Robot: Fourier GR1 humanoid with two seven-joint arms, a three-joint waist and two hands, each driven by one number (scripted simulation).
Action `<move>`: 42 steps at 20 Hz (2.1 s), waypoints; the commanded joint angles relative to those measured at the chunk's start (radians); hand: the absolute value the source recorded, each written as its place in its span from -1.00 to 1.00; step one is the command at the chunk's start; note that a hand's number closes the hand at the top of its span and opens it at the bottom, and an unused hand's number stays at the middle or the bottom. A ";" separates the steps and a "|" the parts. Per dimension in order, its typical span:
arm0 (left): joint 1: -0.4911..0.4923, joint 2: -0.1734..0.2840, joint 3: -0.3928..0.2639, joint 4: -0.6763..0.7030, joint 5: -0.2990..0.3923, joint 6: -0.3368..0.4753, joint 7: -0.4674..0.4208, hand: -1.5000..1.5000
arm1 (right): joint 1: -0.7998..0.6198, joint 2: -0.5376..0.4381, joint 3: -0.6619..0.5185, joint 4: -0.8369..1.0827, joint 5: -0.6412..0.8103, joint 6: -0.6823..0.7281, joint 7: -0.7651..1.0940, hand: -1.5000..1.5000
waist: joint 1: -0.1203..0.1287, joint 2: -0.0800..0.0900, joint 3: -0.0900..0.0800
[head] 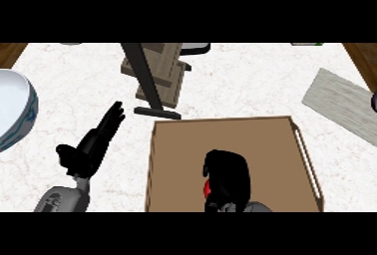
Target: Pick the tomato from the tray and place it in the tiered basket
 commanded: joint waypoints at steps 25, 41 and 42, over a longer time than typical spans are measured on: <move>0.004 -0.031 0.023 0.062 -0.033 -0.034 -0.053 0.00 | -0.721 -0.380 -0.896 -0.196 -0.584 0.379 -0.060 1.00 | 0.011 0.003 0.001; -0.015 -0.072 -0.009 0.041 -0.076 -0.008 -0.026 0.00 | -1.432 -0.243 -0.861 0.572 -0.443 0.180 -0.048 1.00 | 0.044 0.014 -0.001; -0.039 -0.060 0.006 0.020 -0.066 -0.008 0.007 0.00 | -1.414 -0.189 -0.837 0.602 -0.407 0.118 -0.058 1.00 | 0.047 0.014 -0.001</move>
